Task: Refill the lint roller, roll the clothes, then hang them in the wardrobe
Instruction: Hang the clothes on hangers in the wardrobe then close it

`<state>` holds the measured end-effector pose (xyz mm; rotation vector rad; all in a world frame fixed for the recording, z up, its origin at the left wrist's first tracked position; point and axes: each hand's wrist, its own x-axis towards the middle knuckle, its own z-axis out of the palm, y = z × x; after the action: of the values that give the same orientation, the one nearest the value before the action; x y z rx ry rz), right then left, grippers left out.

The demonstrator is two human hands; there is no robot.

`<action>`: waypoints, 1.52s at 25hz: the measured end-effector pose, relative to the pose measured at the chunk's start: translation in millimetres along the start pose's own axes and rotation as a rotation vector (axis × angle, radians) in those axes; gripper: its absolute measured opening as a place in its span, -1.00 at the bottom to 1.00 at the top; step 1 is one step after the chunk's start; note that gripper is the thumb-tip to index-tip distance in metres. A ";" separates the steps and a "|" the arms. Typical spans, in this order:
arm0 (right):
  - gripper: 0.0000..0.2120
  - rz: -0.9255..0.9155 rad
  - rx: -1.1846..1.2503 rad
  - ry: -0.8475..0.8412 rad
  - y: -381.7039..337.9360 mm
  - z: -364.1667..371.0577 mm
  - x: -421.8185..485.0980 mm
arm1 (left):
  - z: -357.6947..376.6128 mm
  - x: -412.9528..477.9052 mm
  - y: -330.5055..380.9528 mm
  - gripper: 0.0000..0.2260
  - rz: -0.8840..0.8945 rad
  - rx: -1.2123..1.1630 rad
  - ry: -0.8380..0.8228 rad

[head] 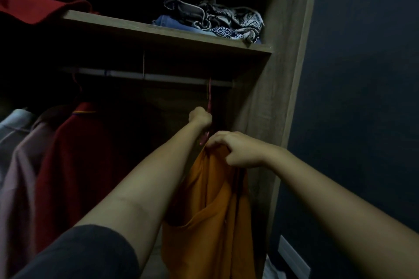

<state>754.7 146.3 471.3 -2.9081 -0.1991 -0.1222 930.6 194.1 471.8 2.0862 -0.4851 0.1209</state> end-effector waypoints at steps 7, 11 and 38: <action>-0.40 -0.020 0.086 0.013 2.4 8.1 -2.5 | -13.7 -0.3 -3.4 -0.64 -0.067 -0.037 0.164; -0.37 -0.032 0.080 0.082 -13.2 21.2 0.1 | -45.9 -27.8 -25.1 -0.67 -0.173 0.107 0.378; -0.49 -0.253 0.000 0.197 -180.0 83.0 53.6 | -246.0 -260.5 -229.5 -0.81 0.529 0.267 0.281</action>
<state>787.3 345.7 434.7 -2.8338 -0.5301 -0.4474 806.6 582.4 350.0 2.1013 -0.8723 0.8135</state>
